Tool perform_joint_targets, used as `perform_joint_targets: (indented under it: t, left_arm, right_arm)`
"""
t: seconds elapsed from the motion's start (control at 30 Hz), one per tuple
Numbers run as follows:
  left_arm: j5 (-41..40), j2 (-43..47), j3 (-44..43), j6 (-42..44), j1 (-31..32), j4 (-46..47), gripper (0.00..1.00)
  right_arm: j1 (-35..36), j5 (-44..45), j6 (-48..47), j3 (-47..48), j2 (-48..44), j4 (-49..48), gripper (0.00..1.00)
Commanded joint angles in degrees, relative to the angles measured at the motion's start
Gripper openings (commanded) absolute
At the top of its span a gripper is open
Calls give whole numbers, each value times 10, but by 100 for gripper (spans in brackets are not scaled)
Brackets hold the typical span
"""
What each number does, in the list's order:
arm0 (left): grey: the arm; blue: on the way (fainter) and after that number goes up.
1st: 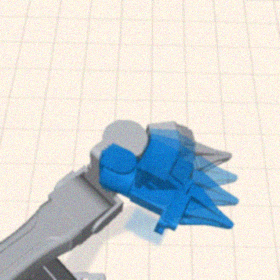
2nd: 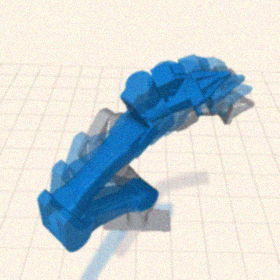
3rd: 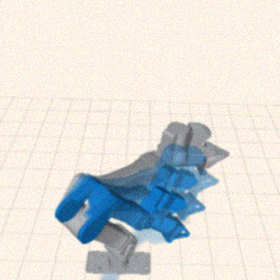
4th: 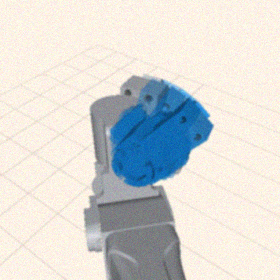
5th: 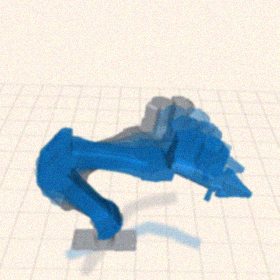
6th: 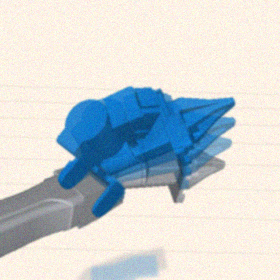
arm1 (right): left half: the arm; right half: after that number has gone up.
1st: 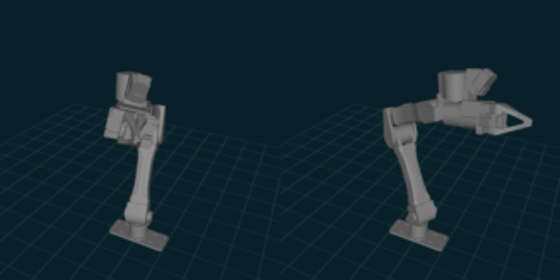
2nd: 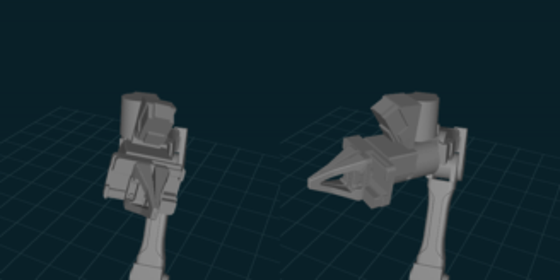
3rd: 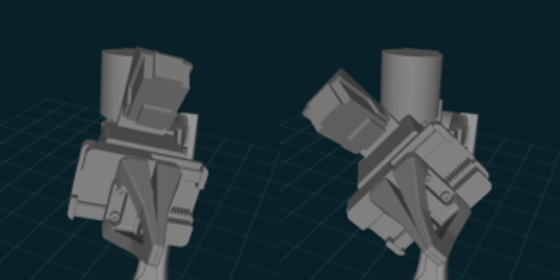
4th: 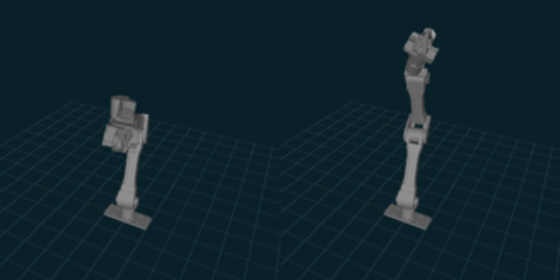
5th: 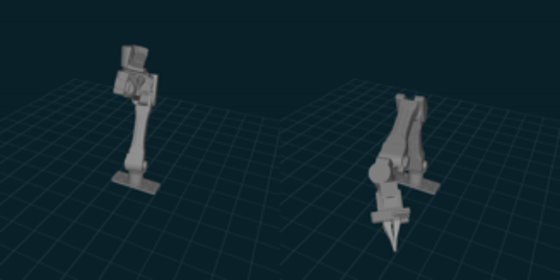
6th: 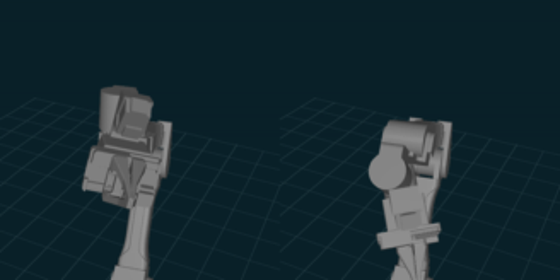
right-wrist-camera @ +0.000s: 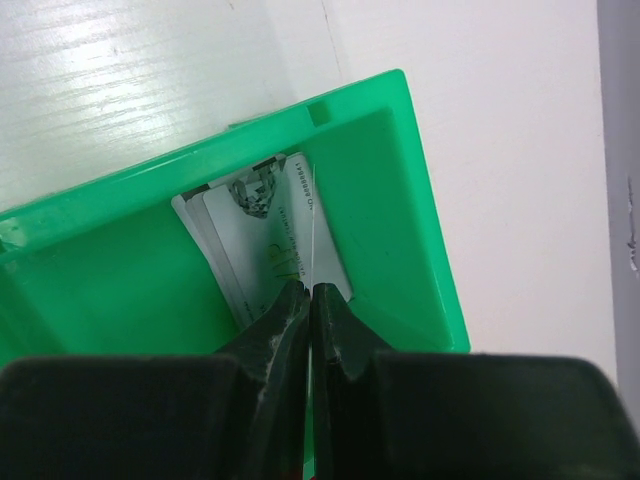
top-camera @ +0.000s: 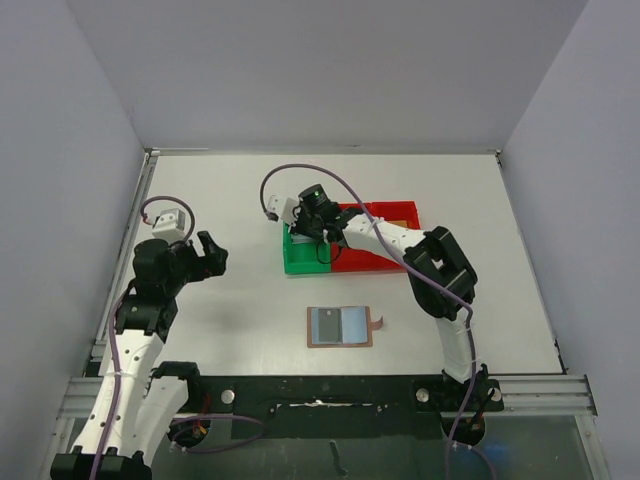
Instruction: Take the credit cards out of the card holder
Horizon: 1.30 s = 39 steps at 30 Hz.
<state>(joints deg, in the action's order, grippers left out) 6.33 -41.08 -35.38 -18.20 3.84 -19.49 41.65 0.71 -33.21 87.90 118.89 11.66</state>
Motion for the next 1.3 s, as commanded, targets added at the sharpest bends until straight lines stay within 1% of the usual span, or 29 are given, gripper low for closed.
perform_joint_targets:
  t: [0.0,0.17,0.53,0.6,0.7,0.8,0.93,1.07,1.17,1.27]
  left_arm:
    - [34,-1,-8,11,-20,28,82]
    - [57,-9,-7,12,-33,32,81]
    - [77,-12,-6,19,-35,33,80]
    - [79,-12,-6,20,-35,32,80]
    - [74,-9,-6,21,-35,32,79]
    - [71,-3,-4,21,-36,35,79]
    - [72,-4,-5,21,-36,34,79]
    - [78,-6,-5,23,-36,33,78]
    - [78,-5,-5,23,-37,32,78]
    - [72,0,-5,23,-37,34,77]
  right_arm:
    - [3,23,-50,33,5,-9,0]
    - [5,22,-87,29,11,-15,1]
    - [10,30,-148,31,42,-23,12]
    - [10,32,-146,31,40,-26,17]
    - [10,21,-145,25,34,-23,21]
    - [10,8,-145,20,27,-23,31]
    - [10,8,-145,21,28,-21,39]
    - [9,5,-141,21,25,-16,43]
    - [9,-2,-137,20,20,-15,52]
    - [9,-3,-131,19,15,-21,55]
